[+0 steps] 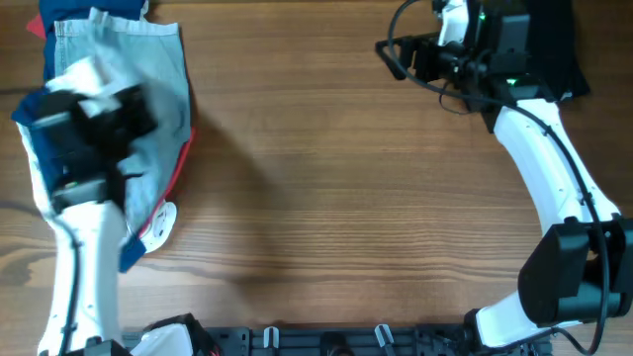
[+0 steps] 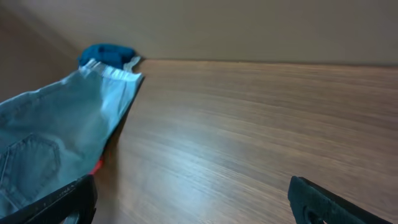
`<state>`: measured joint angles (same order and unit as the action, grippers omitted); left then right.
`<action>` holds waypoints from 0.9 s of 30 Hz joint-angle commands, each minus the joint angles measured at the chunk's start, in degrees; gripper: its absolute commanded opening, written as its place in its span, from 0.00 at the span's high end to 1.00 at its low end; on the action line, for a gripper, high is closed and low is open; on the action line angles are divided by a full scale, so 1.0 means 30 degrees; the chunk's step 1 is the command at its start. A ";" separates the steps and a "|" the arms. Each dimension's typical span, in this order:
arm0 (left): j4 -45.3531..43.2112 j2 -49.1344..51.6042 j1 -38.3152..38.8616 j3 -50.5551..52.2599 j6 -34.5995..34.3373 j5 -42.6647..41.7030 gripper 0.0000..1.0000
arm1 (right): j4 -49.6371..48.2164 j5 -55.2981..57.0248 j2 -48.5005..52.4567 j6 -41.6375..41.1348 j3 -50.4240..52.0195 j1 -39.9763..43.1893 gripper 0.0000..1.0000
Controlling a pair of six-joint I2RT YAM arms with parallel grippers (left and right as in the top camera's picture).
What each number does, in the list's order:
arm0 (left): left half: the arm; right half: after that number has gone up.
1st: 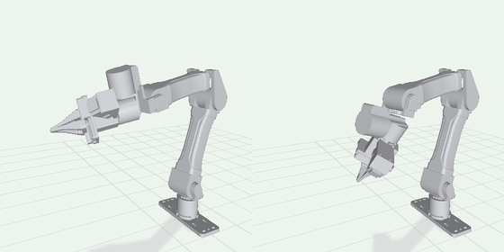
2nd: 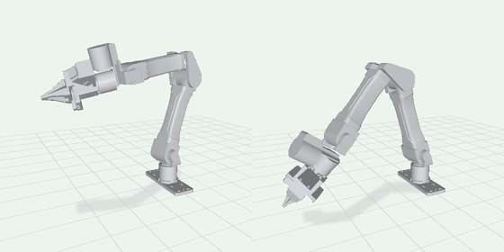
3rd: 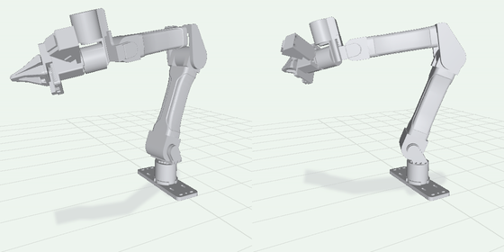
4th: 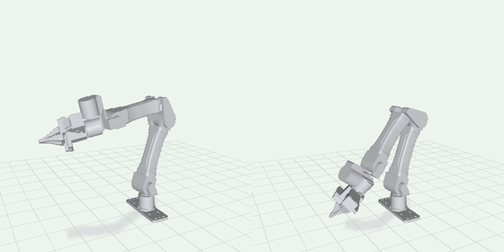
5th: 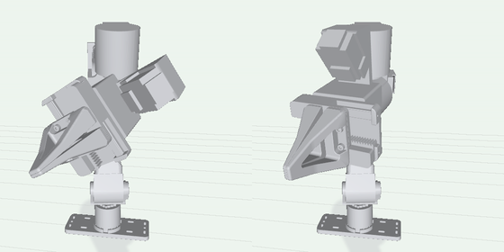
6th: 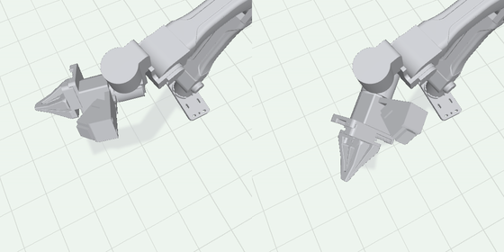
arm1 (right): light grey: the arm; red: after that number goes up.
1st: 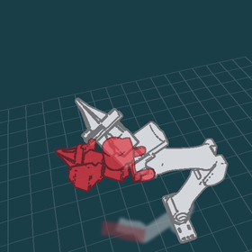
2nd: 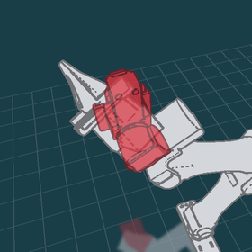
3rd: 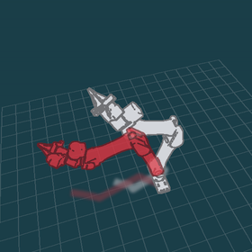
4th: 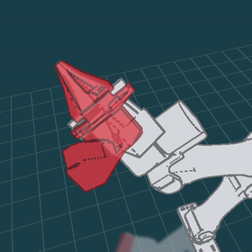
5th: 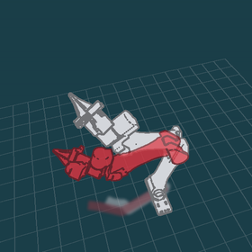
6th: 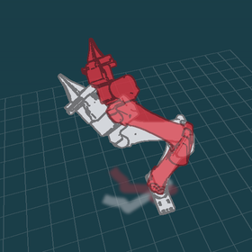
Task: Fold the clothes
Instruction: 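Pull the denim shorts with the left gripper to the table center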
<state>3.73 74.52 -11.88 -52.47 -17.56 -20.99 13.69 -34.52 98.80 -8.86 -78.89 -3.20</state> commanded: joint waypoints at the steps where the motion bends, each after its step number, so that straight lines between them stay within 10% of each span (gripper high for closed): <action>1: -0.2761 0.1501 0.4969 -0.0219 -0.2506 -0.0678 0.96 | -0.0117 -0.1078 0.0321 -0.0692 -0.0488 0.1137 0.02; 8: -0.9675 0.8320 1.1759 -0.1268 -0.6091 -0.0189 0.96 | 0.0124 -0.3504 0.0321 -0.1093 -0.0488 0.3789 0.03; 17: -0.8867 1.2648 1.4870 -0.5646 -0.5275 -0.1574 0.96 | 0.0291 -0.4248 0.0321 -0.1035 -0.0488 0.6448 0.03; 19: -0.8845 1.2619 1.4965 -0.5646 -0.5158 -0.1625 0.78 | 0.0233 -0.4255 0.0321 -0.0998 -0.0488 0.6579 0.03; 22: -0.8626 1.2495 1.4768 -0.5646 -0.5158 -0.1938 0.00 | 0.0204 -0.4262 0.0321 -0.0240 -0.0488 0.6586 0.03; 27: -0.6470 1.0273 1.3019 -0.5646 -0.5166 -0.2288 0.00 | 0.0248 -0.4532 0.0321 0.0488 -0.0488 0.6550 0.03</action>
<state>-18.52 112.12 31.64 -68.73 -33.74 -26.44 14.61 -45.76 98.80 -10.17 -78.91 16.67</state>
